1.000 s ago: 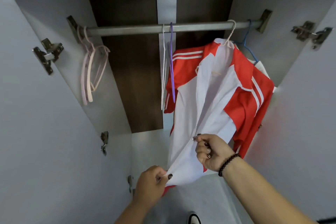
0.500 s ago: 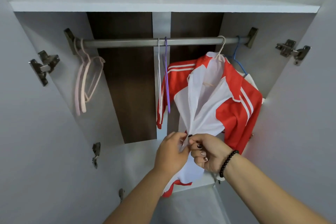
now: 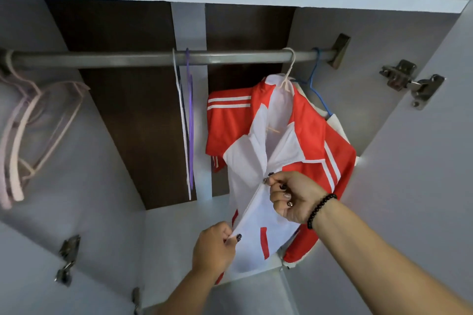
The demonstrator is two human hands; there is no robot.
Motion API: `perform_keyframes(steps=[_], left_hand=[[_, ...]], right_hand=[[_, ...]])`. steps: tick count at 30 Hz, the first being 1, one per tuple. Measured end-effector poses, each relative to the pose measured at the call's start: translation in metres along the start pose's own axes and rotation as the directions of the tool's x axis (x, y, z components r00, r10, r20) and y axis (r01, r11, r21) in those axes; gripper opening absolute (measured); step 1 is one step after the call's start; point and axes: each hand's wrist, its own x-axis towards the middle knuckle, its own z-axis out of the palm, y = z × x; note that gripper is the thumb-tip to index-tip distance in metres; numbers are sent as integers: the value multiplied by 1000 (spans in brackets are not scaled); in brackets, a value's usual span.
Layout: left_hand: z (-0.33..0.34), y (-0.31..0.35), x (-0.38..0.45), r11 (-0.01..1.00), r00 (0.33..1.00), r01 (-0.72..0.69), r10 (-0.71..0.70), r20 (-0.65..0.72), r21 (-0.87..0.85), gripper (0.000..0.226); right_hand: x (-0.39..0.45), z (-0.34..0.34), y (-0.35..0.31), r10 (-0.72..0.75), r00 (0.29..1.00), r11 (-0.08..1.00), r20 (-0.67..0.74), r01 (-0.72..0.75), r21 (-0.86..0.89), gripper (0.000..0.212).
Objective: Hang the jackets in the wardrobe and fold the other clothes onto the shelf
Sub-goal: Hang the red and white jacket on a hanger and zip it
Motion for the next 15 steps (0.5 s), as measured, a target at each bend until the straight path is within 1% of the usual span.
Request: perform_keyframes(steps=[4, 7, 10, 11, 13, 15], left_hand=[[6, -4, 21, 998, 998, 50, -51, 35, 40, 38], [13, -8, 29, 998, 994, 56, -58, 87, 28, 42], [17, -7, 37, 998, 993, 62, -62, 104, 6, 45], [17, -4, 40, 999, 992, 49, -49, 117, 3, 43], [15, 10, 50, 999, 987, 13, -8, 158, -35, 30], [7, 32, 63, 990, 985, -3, 27, 170, -142, 16]], right_hand=[[16, -4, -33, -45, 998, 999, 41, 46, -26, 25], [24, -5, -54, -79, 995, 996, 59, 81, -44, 26], [31, -6, -67, -113, 992, 989, 59, 118, -90, 26], [34, -7, -68, -128, 990, 986, 60, 134, -104, 26], [40, -10, -69, -153, 987, 980, 54, 158, -118, 26], [47, -14, -66, -151, 988, 980, 28, 153, -126, 27]])
